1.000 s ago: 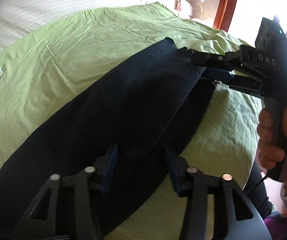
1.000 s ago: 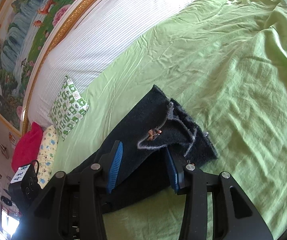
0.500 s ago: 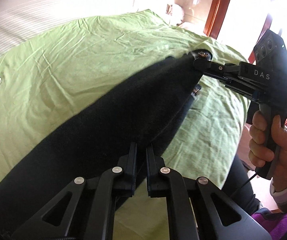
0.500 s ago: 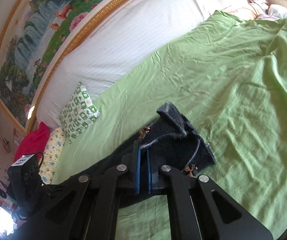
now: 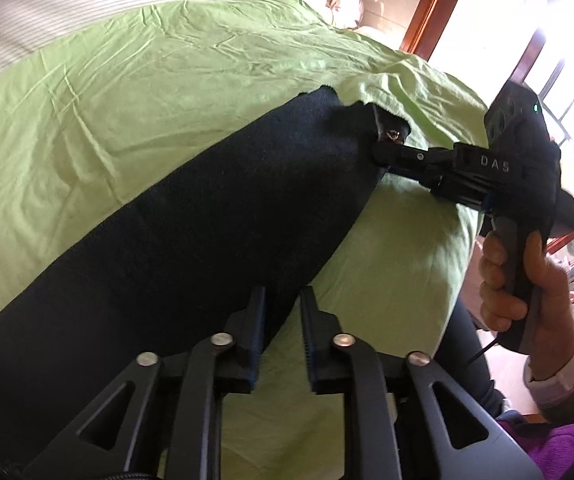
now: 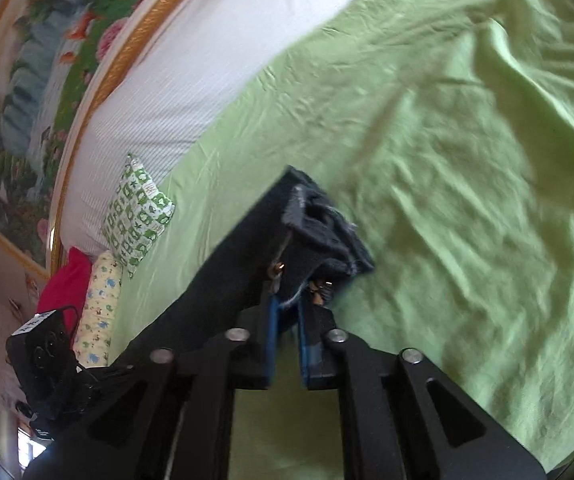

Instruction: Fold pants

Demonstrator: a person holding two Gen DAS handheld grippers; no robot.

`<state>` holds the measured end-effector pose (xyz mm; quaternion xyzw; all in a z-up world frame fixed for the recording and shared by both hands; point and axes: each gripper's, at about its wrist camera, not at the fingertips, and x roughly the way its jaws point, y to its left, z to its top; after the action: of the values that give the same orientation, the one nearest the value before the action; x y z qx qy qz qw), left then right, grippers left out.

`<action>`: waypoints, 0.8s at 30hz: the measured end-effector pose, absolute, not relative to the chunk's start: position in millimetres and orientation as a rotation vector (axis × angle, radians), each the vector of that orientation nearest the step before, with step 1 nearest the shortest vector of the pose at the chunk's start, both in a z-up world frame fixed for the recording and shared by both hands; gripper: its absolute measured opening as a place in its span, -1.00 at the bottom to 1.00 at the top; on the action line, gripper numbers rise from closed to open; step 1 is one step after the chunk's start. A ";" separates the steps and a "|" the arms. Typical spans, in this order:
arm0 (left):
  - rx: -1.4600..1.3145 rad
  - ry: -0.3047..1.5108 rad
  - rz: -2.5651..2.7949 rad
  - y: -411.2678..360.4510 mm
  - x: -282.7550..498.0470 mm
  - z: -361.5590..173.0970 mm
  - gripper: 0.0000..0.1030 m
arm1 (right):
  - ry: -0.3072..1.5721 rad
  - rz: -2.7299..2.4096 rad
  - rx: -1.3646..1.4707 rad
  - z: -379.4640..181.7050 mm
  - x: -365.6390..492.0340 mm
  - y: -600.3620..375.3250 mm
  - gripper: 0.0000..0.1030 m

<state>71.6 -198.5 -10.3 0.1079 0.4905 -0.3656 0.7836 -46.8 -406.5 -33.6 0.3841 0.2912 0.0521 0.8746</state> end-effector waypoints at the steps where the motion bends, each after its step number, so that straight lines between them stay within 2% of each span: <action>1: 0.231 1.054 -0.789 -198.4 71.6 -7.1 -0.43 | 0.596 0.111 0.802 -32.7 -49.7 -408.0 -0.60; 3: 0.231 1.033 -0.786 -197.9 72.6 1.1 -0.29 | 0.585 0.101 0.780 -28.7 -53.9 -408.4 -0.49; 5: 0.214 1.015 -0.796 -197.5 75.4 10.1 -0.25 | 0.573 0.081 0.766 -25.2 -58.6 -410.2 -0.31; 14: 0.177 1.011 -0.804 -222.7 120.6 24.0 -0.16 | 0.565 0.077 0.795 -30.2 -65.0 -417.5 -0.30; 16: 0.174 1.020 -0.827 -231.9 131.1 23.6 -0.05 | 0.566 0.078 0.801 -30.4 -64.1 -418.8 -0.30; 20: 0.200 1.050 -0.843 -256.2 156.0 17.1 -0.03 | 0.566 0.067 0.805 -28.3 -64.2 -420.6 -0.19; 24: 0.244 1.076 -0.850 -279.6 176.0 5.8 -0.01 | 0.573 0.068 0.812 -28.7 -62.7 -422.2 -0.17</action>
<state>176.0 -279.6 5.8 0.1125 0.4955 -0.3913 0.7673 -62.7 -422.2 -28.7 0.3894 0.2749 0.0327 0.8785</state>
